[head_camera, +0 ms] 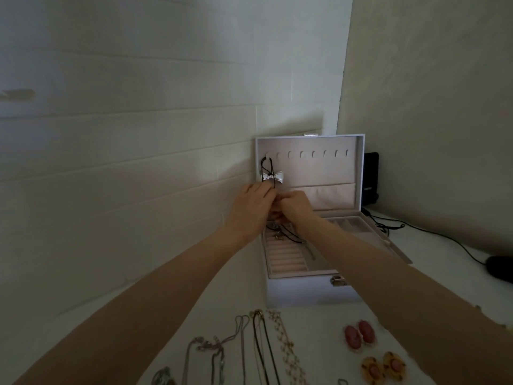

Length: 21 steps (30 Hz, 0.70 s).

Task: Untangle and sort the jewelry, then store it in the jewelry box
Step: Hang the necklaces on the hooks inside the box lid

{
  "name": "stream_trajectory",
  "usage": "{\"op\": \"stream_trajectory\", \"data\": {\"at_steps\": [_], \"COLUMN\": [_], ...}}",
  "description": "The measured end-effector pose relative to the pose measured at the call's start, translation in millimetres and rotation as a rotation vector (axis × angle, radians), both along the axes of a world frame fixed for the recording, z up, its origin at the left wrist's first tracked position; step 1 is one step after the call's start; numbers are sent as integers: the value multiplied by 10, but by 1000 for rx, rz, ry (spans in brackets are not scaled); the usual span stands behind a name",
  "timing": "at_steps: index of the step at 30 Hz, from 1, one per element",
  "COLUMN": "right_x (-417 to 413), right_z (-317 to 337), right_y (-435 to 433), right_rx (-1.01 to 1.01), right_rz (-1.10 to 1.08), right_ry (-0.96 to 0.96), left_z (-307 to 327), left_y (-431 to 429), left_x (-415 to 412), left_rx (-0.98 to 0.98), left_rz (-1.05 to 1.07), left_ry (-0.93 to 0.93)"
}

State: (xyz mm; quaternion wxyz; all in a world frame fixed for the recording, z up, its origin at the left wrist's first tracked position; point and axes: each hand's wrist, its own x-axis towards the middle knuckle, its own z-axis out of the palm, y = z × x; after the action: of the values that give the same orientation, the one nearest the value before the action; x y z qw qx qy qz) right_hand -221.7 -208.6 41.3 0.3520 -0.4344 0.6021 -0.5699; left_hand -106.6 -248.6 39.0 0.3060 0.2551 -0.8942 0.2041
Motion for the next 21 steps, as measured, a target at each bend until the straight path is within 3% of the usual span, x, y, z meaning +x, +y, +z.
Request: {"op": "stream_trajectory", "data": {"at_steps": [4,8,13,18,21], "right_x": [-62,-37,57,74,85], "right_z": [-37,57,130,104,91], "right_y": [23,102,40,34,16], "right_rx": [-30,45,45,-18,-21], "right_rz": [7,164,181,61,78], "right_ry": [-88,16,34,-85,-46], "left_z": [-39,-66,-41,-23,-36], "left_y": [1,41,65,46,50], "left_x": [24,12,69,133,129], "left_rx": [-3,48,111,128,144], "left_rz": [16,32,-22,9,2], "left_ry": [9,85,239,205,178]}}
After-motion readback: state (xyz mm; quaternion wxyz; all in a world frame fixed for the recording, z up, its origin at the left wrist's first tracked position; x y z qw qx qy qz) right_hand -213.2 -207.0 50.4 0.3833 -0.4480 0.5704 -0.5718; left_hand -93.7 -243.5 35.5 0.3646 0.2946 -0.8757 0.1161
